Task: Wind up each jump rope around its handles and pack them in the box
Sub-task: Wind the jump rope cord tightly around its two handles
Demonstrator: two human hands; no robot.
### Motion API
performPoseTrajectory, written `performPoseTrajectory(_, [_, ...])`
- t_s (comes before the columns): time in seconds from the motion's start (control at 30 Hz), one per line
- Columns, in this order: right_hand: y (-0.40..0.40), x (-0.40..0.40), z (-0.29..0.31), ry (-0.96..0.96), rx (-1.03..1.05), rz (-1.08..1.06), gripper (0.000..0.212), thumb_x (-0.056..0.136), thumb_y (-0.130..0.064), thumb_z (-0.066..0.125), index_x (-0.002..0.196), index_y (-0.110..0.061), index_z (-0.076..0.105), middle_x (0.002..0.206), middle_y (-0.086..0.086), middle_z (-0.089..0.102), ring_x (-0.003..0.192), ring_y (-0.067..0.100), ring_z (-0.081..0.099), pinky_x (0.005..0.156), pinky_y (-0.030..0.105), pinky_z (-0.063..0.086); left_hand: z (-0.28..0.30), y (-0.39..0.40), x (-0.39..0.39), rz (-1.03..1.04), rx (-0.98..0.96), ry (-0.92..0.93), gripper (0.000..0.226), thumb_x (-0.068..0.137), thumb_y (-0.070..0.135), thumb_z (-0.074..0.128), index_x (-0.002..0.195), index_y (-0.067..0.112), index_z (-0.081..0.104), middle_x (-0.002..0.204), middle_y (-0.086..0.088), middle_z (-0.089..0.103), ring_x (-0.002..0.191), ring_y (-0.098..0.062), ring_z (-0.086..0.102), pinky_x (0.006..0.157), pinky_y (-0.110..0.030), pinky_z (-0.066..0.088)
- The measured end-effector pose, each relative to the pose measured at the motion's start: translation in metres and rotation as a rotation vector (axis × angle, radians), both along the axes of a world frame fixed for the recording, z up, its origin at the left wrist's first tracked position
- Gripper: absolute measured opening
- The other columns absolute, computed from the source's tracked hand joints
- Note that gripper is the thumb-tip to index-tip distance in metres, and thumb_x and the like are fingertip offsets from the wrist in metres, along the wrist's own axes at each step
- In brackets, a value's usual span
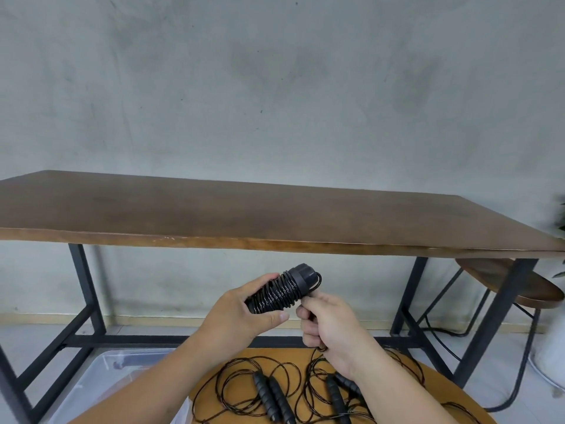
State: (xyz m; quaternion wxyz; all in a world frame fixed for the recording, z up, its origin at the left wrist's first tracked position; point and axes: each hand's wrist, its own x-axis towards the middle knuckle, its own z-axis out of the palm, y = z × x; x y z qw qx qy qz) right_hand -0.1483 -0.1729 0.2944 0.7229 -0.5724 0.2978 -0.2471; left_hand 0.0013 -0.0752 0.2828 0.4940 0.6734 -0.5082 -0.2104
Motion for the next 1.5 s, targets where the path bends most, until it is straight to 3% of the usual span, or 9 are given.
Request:
performPoseTrajectory(0.1, [0.002,0.000,0.002,0.029,0.002,0.024,0.016,0.098,-0.002,0.040,0.086,-0.008,0.049,0.062,-0.001,0.043,0.049,0.008,0.025,0.045,0.022,0.020,-0.004,-0.001,0.003,0.072,0.025,-0.101,0.066,0.079,0.038,0.080,0.135,0.052,0.047,0.104,0.013,0.065,0.082,0.000,0.061,0.065,-0.013,0.048])
performPoseTrajectory(0.2, [0.002,-0.001,0.004,-0.050,0.146,0.033,0.008,0.096,-0.007,0.046,0.090,-0.006,0.052,0.062,-0.001,0.042,0.049,0.007,0.023,0.042,0.020,0.018,-0.009,-0.001,0.002,0.127,0.048,-0.314,0.073,0.081,0.045,0.076,0.140,0.058,0.034,0.108,0.017,0.059,0.093,-0.003,0.058,0.077,-0.019,0.052])
performPoseTrajectory(0.33, [0.007,0.001,0.000,-0.006,0.176,-0.020,0.039,0.095,-0.039,0.060,0.111,-0.003,0.060,0.061,0.000,0.042,0.049,0.007,0.027,0.040,0.018,0.021,-0.014,0.002,-0.003,0.163,0.074,-0.553,0.074,0.086,0.054,0.065,0.145,0.058,0.021,0.104,0.018,0.052,0.092,-0.003,0.053,0.076,-0.016,0.048])
performPoseTrajectory(0.43, [0.009,0.002,-0.007,0.038,0.149,-0.055,0.044,0.092,-0.045,0.061,0.111,-0.005,0.061,0.059,-0.001,0.044,0.048,0.007,0.030,0.040,0.019,0.024,-0.017,0.005,-0.006,0.167,0.121,-0.622,0.074,0.087,0.059,0.060,0.147,0.055,0.018,0.105,0.016,0.052,0.093,-0.003,0.051,0.077,-0.015,0.045])
performPoseTrajectory(0.67, [0.012,0.000,-0.016,0.065,0.116,-0.062,0.043,0.093,-0.046,0.058,0.108,-0.005,0.062,0.058,-0.001,0.043,0.047,0.007,0.031,0.042,0.020,0.023,-0.007,0.005,-0.006,0.067,0.307,-0.658,0.092,0.078,0.082,0.048,0.153,0.046,0.008,0.136,0.016,0.044,0.119,-0.008,0.048,0.099,-0.027,0.043])
performPoseTrajectory(0.9, [0.021,-0.002,-0.011,0.102,0.053,0.023,0.048,0.095,-0.048,0.055,0.109,-0.002,0.062,0.062,0.001,0.040,0.047,0.007,0.028,0.041,0.020,0.022,0.000,0.000,-0.007,-0.038,0.313,-0.576,0.086,0.085,0.073,0.050,0.154,0.042,0.009,0.146,0.014,0.044,0.124,-0.009,0.048,0.101,-0.027,0.042])
performPoseTrajectory(1.13, [0.019,-0.007,-0.007,0.148,0.015,0.069,0.048,0.095,-0.050,0.054,0.100,-0.003,0.062,0.059,-0.006,0.043,0.049,0.006,0.028,0.043,0.019,0.022,-0.010,-0.002,-0.013,0.017,0.189,-0.467,0.061,0.078,0.081,0.048,0.130,0.050,0.039,0.102,0.021,0.061,0.089,-0.001,0.058,0.079,-0.029,0.053])
performPoseTrajectory(1.23, [0.019,-0.007,-0.007,0.190,0.002,0.061,0.047,0.093,-0.054,0.055,0.088,-0.007,0.060,0.062,-0.003,0.042,0.048,0.006,0.030,0.043,0.019,0.023,-0.007,-0.002,-0.014,0.023,0.202,-0.442,0.050,0.082,0.072,0.055,0.124,0.047,0.044,0.099,0.020,0.061,0.088,-0.001,0.058,0.079,-0.030,0.054])
performPoseTrajectory(1.5, [0.016,-0.008,-0.014,0.245,-0.022,0.091,0.057,0.090,-0.061,0.054,0.094,-0.005,0.058,0.067,-0.001,0.041,0.048,0.007,0.029,0.042,0.019,0.024,-0.016,-0.002,-0.018,0.030,0.243,-0.367,0.057,0.079,0.073,0.058,0.126,0.046,0.041,0.099,0.016,0.062,0.087,-0.001,0.059,0.077,-0.026,0.053])
